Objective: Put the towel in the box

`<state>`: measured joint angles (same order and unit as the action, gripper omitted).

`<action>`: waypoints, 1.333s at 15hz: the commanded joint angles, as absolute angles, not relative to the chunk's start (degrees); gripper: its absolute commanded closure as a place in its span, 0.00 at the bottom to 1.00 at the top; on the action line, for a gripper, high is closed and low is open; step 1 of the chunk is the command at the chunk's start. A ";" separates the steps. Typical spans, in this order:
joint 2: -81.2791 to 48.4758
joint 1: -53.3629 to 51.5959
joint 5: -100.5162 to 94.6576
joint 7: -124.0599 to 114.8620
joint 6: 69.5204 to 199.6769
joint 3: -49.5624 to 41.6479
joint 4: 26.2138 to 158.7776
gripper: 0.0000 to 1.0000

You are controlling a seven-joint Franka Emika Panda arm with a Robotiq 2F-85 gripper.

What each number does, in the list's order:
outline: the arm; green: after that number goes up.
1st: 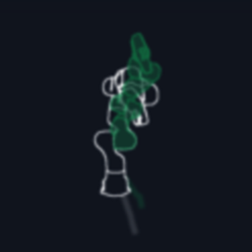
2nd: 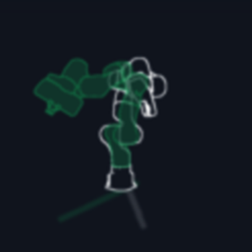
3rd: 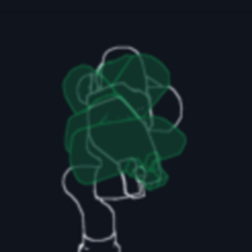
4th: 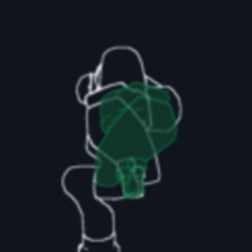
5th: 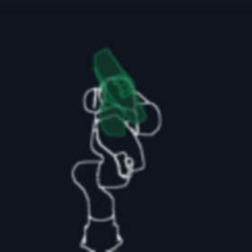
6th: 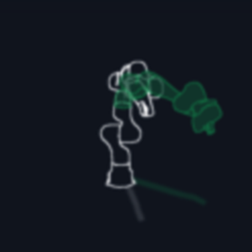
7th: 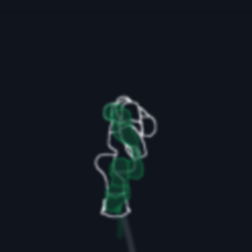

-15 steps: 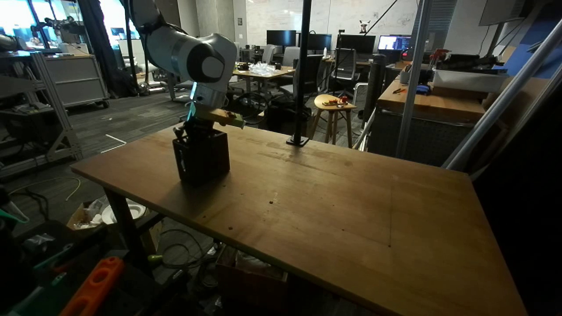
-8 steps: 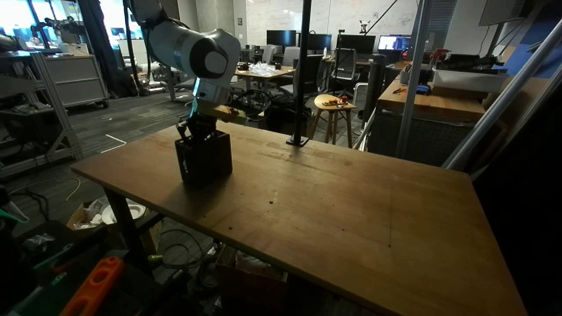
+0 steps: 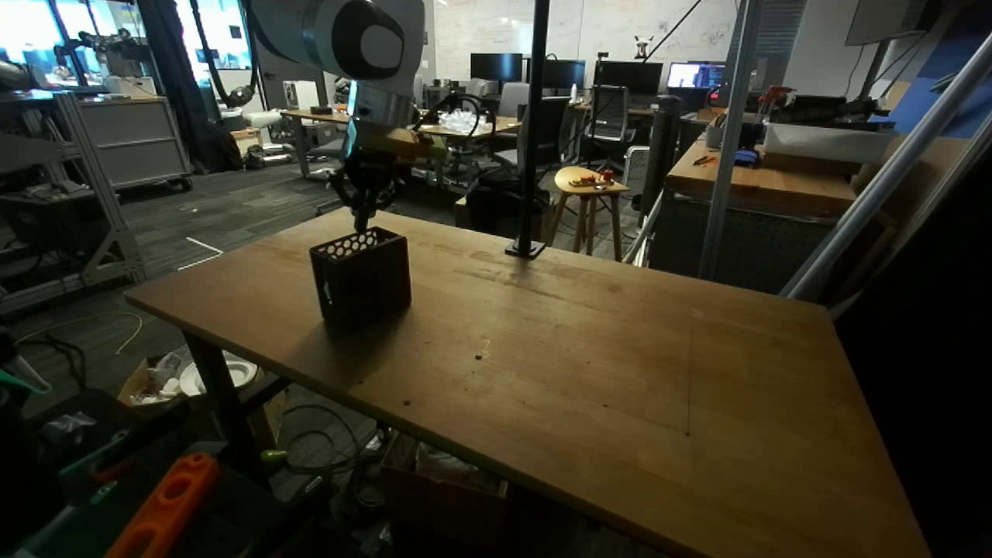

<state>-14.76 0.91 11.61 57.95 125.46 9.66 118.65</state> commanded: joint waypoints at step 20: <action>-14.34 -1.43 4.81 69.51 130.29 9.92 121.01 0.97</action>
<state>-14.19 -0.86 4.64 68.11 128.13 9.88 119.89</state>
